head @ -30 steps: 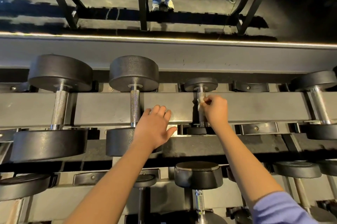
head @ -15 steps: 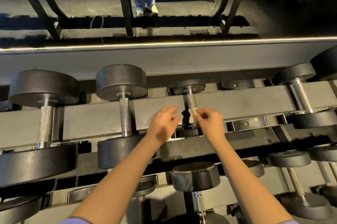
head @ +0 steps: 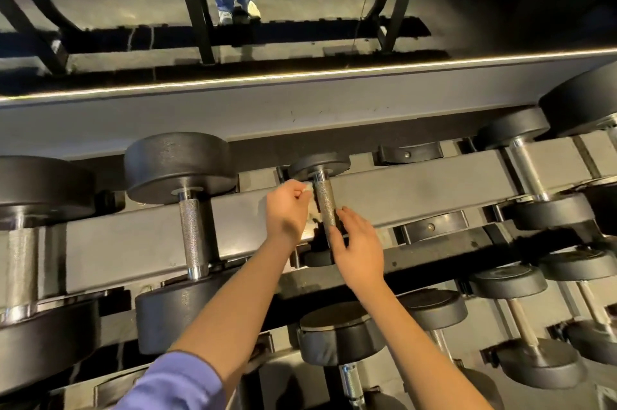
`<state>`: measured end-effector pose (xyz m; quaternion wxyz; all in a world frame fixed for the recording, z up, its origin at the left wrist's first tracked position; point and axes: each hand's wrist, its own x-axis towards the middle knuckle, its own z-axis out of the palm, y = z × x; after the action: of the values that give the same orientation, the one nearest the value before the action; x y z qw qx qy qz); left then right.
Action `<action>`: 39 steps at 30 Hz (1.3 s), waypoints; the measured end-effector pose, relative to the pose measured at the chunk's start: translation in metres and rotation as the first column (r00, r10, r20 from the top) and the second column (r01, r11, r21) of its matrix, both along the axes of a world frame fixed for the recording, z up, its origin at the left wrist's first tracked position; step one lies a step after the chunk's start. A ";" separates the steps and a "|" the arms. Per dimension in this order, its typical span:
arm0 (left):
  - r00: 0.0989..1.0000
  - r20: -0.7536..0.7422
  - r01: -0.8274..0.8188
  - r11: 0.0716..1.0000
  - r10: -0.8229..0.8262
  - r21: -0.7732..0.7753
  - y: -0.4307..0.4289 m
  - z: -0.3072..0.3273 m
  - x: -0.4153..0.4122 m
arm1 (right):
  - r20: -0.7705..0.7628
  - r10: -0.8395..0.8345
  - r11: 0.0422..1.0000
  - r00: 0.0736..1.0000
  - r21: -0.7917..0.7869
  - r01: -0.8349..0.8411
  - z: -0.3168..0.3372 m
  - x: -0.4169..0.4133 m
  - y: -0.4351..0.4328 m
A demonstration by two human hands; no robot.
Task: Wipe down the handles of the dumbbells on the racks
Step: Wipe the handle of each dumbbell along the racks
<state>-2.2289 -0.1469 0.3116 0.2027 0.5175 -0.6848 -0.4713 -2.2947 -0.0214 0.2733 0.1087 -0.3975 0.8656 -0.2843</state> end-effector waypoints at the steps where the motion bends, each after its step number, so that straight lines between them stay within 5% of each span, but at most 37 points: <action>1: 1.000 0.004 0.025 1.000 -0.025 0.009 0.000 -0.002 -0.004 | -0.008 -0.011 1.000 1.000 0.003 0.011 0.001 0.001 -0.001; 11: 0.989 -0.048 0.138 0.990 -0.137 0.028 0.037 -0.028 0.015 | -0.039 0.011 0.999 0.999 0.052 -0.009 0.003 0.000 -0.003; 15: 0.987 -0.161 0.029 0.998 -0.019 0.058 0.025 -0.018 0.004 | -0.026 0.010 0.998 1.000 0.067 -0.009 0.003 0.000 -0.003; 23: 0.990 -0.143 0.008 0.993 0.010 0.120 0.019 -0.023 -0.013 | -0.040 0.028 0.995 0.999 0.102 -0.023 0.002 -0.002 -0.004; 28: 0.971 -0.146 0.180 0.980 -0.191 -0.084 0.040 -0.032 0.007 | -0.050 0.037 0.994 0.998 0.101 -0.032 0.001 -0.002 -0.004; 33: 0.997 -0.031 0.073 0.992 -0.077 -0.102 0.032 -0.024 -0.007 | -0.053 0.013 0.997 0.998 0.078 -0.009 0.002 0.000 -0.004; 39: 0.989 0.073 0.140 0.975 -0.129 -0.173 0.041 -0.026 0.001 | -0.053 -0.009 0.997 0.999 0.071 0.013 0.002 0.001 -0.004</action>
<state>-2.2280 -0.1060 0.2851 0.1947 0.4642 -0.7633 -0.4049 -2.2935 -0.0250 0.2757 0.0985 -0.3962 0.8800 -0.2430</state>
